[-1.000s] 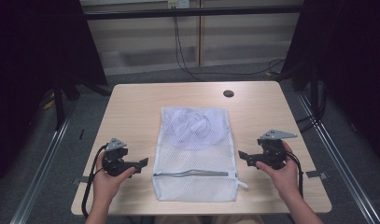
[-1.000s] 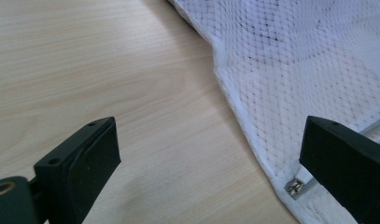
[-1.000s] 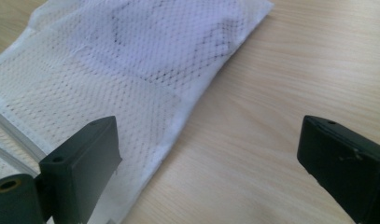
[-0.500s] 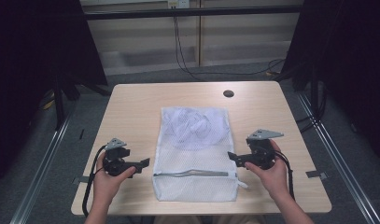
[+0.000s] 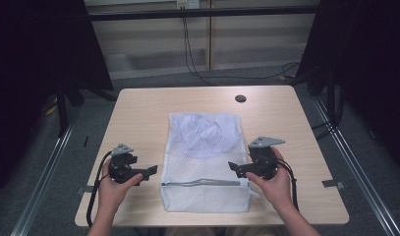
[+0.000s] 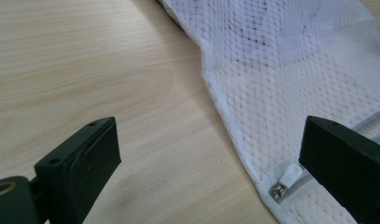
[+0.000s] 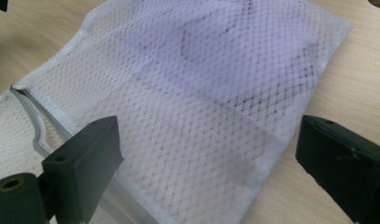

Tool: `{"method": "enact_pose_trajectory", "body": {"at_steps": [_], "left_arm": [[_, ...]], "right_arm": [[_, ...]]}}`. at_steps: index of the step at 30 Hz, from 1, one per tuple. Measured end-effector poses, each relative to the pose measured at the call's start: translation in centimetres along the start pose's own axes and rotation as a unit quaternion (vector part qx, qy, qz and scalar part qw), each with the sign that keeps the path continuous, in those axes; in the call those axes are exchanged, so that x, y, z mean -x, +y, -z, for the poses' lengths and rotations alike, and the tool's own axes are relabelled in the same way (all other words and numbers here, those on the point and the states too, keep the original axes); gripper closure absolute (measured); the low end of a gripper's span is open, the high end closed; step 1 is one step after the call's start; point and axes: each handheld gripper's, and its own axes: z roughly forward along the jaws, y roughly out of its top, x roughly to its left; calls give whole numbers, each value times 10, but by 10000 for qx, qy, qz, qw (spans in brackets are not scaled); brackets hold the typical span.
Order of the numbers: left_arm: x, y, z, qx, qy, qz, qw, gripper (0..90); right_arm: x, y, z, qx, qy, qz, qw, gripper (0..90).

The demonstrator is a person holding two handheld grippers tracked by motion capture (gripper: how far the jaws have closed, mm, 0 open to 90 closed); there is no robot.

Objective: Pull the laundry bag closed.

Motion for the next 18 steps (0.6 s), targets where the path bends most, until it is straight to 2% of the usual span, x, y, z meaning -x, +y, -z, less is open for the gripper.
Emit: {"method": "enact_pose_trajectory", "body": {"at_steps": [2,3,5,6,14,18], "left_arm": [[0,-1,2,-66,5,-66,10000,49],[0,-2,3,11,-19,-5,10000,49],[-1,-2,4,-8,-54,4,10000,49],[-1,-2,4,7,-32,52,10000,49],[-4,0,4,33,-49,89,9999,50],[-5,1,4,-11,-54,9,10000,51]], "right_arm": [[-2,1,-1,10,34,28,10000,67],[-7,4,-3,-10,91,53,9999,72],[-10,5,-4,14,64,77,9999,76],[-16,10,-6,43,141,144,9998,77],[-34,23,-15,82,356,232,9991,77],[-43,26,-21,81,380,234,9990,79]]}}
